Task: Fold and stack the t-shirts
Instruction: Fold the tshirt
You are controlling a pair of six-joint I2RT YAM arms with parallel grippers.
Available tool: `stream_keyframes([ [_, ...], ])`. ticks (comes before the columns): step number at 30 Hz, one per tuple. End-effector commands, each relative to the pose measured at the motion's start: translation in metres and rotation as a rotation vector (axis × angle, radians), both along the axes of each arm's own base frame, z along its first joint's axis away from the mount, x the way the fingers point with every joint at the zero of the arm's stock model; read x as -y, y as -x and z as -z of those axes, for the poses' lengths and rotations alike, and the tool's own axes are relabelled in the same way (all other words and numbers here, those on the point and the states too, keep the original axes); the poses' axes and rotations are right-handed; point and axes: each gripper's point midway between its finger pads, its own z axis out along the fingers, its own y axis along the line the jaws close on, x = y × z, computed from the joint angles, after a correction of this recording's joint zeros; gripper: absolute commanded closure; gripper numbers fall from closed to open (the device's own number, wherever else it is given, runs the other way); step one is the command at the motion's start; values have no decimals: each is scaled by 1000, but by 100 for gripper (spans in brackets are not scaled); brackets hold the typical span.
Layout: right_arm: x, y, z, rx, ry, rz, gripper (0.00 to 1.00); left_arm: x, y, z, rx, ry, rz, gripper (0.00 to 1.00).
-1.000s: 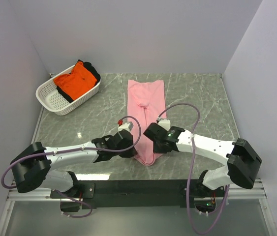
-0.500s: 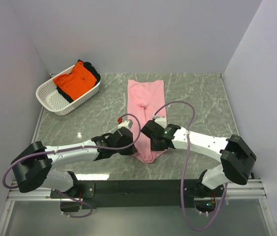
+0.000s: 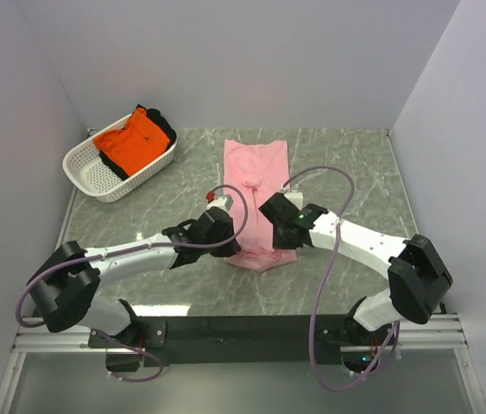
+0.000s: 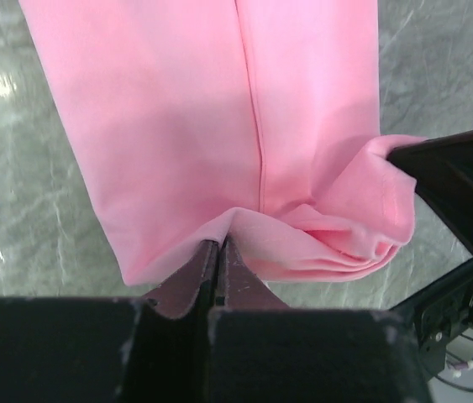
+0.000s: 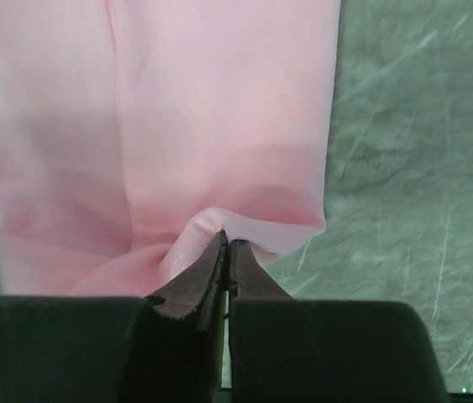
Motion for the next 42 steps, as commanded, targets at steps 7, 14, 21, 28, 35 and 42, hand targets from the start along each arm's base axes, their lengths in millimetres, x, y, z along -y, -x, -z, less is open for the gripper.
stream_keyframes([
  [7,-6,-69,-39,123,-50,12,100,4,-52,-8,67,9,-14,99],
  [14,-11,-112,-32,101,-31,4,100,-1,-106,-15,105,11,-36,99],
  [21,-12,-148,-13,53,-9,3,100,-3,-148,5,67,-16,-30,99],
  [28,4,-180,-17,58,4,39,100,-10,-183,2,84,-25,-44,100],
  [35,17,-203,-14,43,24,53,100,-11,-211,-7,105,-23,-47,99],
  [42,24,-220,-1,18,40,60,100,-13,-224,13,69,-34,-41,99],
])
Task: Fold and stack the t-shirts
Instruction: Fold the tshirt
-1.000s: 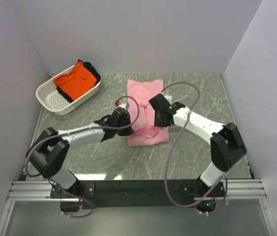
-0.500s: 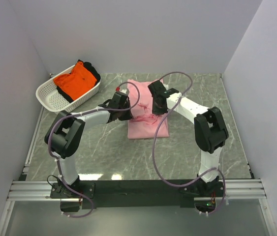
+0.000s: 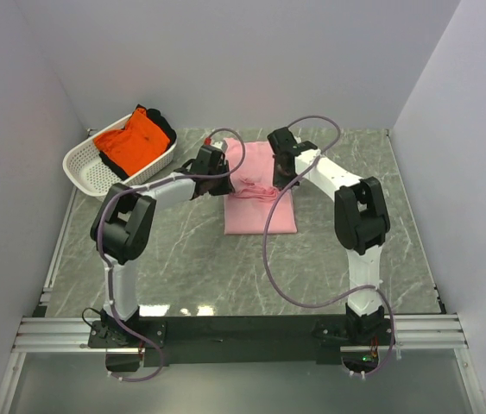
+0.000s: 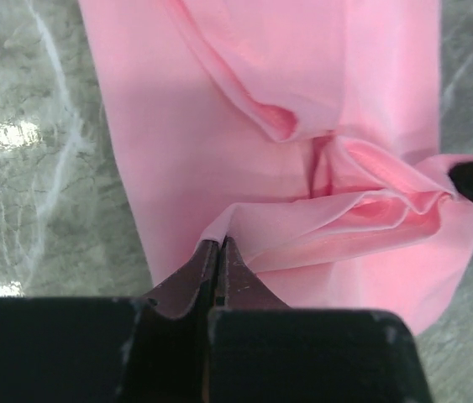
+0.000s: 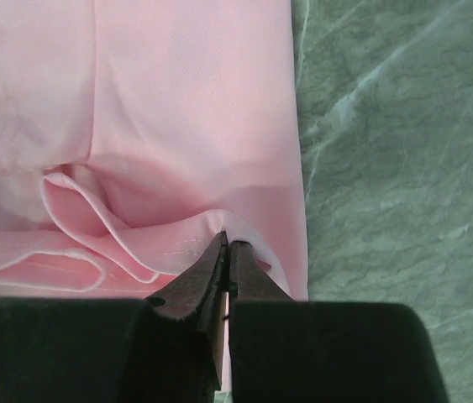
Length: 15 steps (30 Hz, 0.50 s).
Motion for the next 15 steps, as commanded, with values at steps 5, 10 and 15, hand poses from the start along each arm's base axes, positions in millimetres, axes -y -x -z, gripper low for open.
stream_keyframes([
  [5,11,-17,7,-11,15,-4,100,-4,-10,7,-17,-4,10,99],
  [10,10,-27,4,7,13,-14,100,-9,-9,7,-18,7,-4,99],
  [15,5,-35,0,19,8,-24,100,-7,-10,9,-26,18,8,99],
])
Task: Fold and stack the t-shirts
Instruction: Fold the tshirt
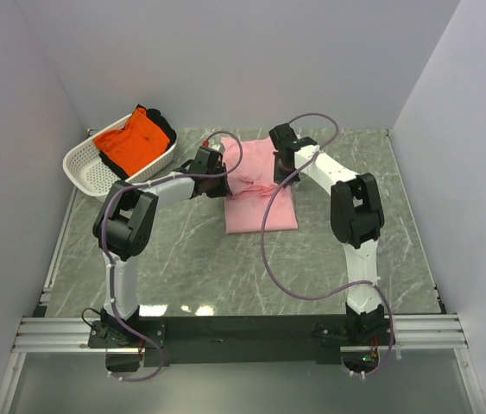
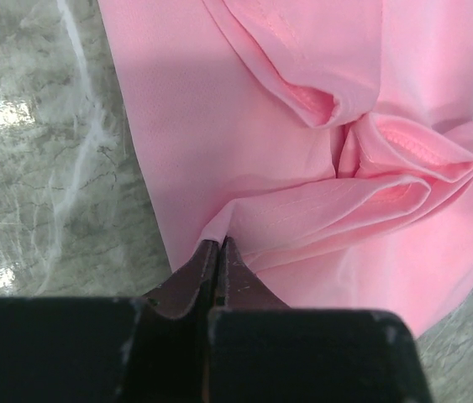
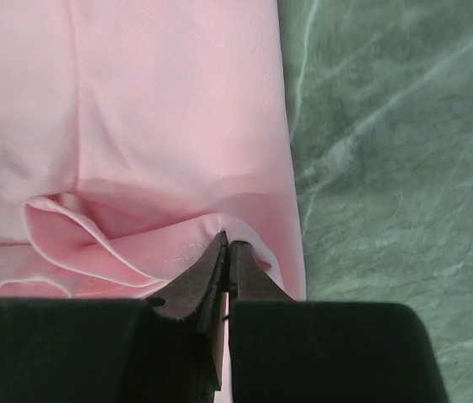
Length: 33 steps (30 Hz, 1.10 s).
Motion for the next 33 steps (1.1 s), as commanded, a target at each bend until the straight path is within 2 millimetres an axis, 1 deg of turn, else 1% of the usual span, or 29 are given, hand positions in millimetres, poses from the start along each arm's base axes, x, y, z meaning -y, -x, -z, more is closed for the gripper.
stream_keyframes([
  [1,-2,-19,-16,57,-3,-12,100,4,-9,-15,40,36,15,99],
  [2,-3,-20,-16,59,-8,-17,100,5,-9,-16,40,38,17,99],
  [3,-4,-23,-17,68,-13,-20,100,4,-10,-16,40,38,16,96],
  [5,-5,-29,-19,76,-20,-22,98,3,-14,-20,49,39,7,84],
  [6,-4,-31,-19,72,-30,-20,93,2,-17,-22,55,40,0,70],
  [7,-6,-35,-21,78,-39,-25,76,1,-21,-31,73,39,-13,63],
  [8,-6,-36,-23,79,-45,-26,67,-1,-24,-37,86,39,-21,55],
  [9,-5,-37,-25,77,-49,-26,59,-3,-26,-44,102,35,-32,41],
  [10,-3,-39,-31,87,-51,-25,53,-4,-30,-54,121,31,-42,36],
  [11,-2,-41,-36,100,-55,-23,46,-8,-33,-72,162,30,-64,31],
  [12,-1,-43,-42,117,-62,-19,43,-11,-36,-82,188,28,-79,23],
  [13,4,-44,-59,153,-71,-10,40,-14,-35,-88,202,25,-90,19],
  [14,7,-41,-62,158,-72,-5,36,-15,-34,-110,249,44,-100,16],
  [15,8,-42,-69,184,-81,-1,35,-17,-29,-111,256,41,-104,8],
  [16,9,-39,-90,228,-98,1,34,-16,-25,-118,272,50,-98,6],
  [17,10,-30,-85,215,-100,-2,34,-14,-21,-136,317,77,-95,5],
  [18,9,-29,-89,235,-117,-5,33,-6,-8,-128,306,78,-72,5],
  [19,5,-23,-102,256,-156,-18,33,0,-1,-129,312,87,-59,4],
  [20,4,-12,-91,228,-163,-26,33,7,6,-135,330,102,-40,5],
  [21,2,-10,-91,233,-183,-28,33,25,20,-129,331,113,2,5],
  [22,1,-4,-95,237,-200,-35,33,34,27,-127,333,121,22,5],
  [23,-1,5,-83,204,-211,-44,34,43,33,-120,324,124,39,5],
  [25,-1,12,-80,196,-216,-42,33,68,49,-113,317,172,102,6],
  [26,2,20,-70,175,-205,-34,34,76,53,-99,294,175,122,6],
  [28,5,26,-68,176,-205,-22,34,93,61,-90,278,192,160,6],
  [29,8,32,-60,158,-198,-15,34,98,62,-73,253,179,168,6],
  [31,9,37,-62,168,-204,-10,34,111,63,-64,244,192,200,7],
  [32,11,42,-57,157,-202,-6,34,113,63,-50,225,177,203,7],
  [33,11,44,-57,158,-203,-5,33,117,63,-47,224,173,211,7],
])
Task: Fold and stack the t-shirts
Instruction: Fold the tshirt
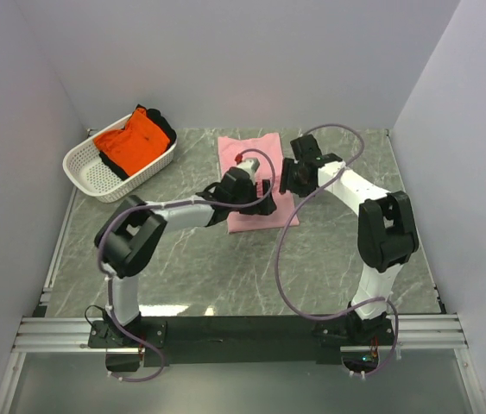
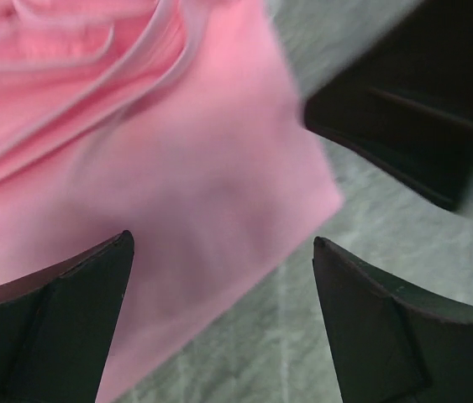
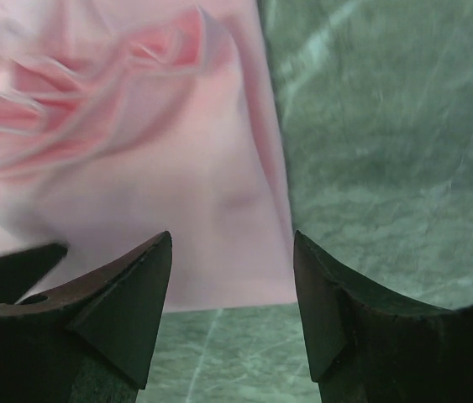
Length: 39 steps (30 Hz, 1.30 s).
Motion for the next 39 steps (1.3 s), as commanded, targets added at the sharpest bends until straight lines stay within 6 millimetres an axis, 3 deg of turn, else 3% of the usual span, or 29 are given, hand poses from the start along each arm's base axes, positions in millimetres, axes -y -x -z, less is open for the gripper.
stream_keyframes([
  [1,-4,-1,-26,83,-43,13,34,15,-8,2,18,41,20,7],
  [5,0,7,-26,79,-36,15,34,10,-3,25,10,-5,24,7],
  [8,0,10,-30,82,-41,6,34,0,13,42,-7,-32,46,8],
  [14,-22,20,-32,68,-43,-67,33,-28,61,78,-38,-101,95,11],
  [17,-35,24,-23,42,-47,-97,34,-32,71,75,-16,-100,110,11],
  [22,-76,42,-5,-17,-96,-190,33,-40,91,81,-16,-130,130,10],
  [28,-114,42,10,-68,-109,-259,34,-44,103,78,0,-141,136,11],
  [33,-123,36,32,-118,-84,-256,34,-50,113,83,-2,-167,140,11],
  [39,-115,2,31,-77,-13,-169,34,-55,126,90,-20,-178,140,11],
])
